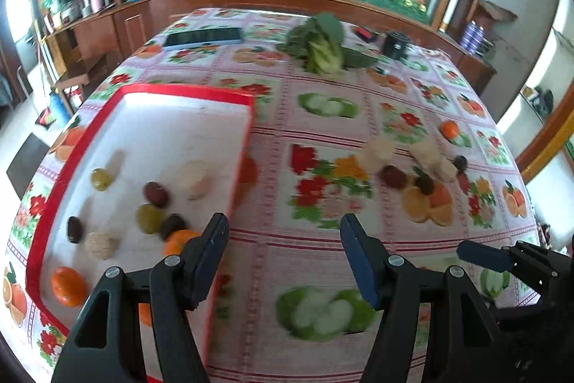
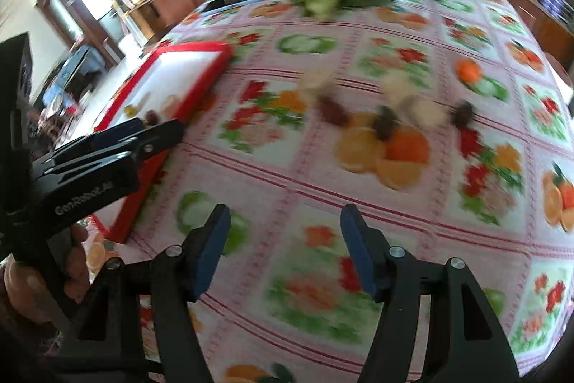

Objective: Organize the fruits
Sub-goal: 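Move both open tools back over the fruit on the table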

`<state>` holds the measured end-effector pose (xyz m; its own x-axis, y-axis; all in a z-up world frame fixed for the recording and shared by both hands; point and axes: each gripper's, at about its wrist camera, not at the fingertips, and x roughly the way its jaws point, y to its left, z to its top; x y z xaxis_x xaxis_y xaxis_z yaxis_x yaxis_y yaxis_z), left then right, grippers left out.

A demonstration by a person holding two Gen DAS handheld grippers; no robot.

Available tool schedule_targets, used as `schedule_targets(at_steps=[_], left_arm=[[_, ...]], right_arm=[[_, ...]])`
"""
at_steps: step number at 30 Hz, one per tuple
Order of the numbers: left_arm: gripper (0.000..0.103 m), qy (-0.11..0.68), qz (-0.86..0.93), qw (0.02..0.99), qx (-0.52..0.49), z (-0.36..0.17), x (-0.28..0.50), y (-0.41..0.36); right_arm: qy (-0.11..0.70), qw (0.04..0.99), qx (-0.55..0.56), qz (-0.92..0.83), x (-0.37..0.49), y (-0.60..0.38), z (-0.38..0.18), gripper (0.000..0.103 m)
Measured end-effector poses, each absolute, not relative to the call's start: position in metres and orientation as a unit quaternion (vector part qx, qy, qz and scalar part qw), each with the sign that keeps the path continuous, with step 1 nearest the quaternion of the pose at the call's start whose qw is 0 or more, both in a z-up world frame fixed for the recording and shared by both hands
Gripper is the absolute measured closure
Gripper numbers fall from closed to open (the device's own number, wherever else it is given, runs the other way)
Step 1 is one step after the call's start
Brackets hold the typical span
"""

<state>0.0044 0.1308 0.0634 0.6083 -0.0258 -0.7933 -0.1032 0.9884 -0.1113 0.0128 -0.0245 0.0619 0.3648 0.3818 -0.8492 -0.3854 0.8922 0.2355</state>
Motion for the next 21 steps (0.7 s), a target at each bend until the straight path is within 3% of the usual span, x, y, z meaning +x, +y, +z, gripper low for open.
schedule_targets(at_steps=[21], left_arm=[[0.038, 0.495, -0.046, 0.866, -0.053, 0.032, 0.066, 0.039]], right_arm=[[0.519, 0.841, 0.073, 0.138, 0.018, -0.176, 0.040, 0.032]])
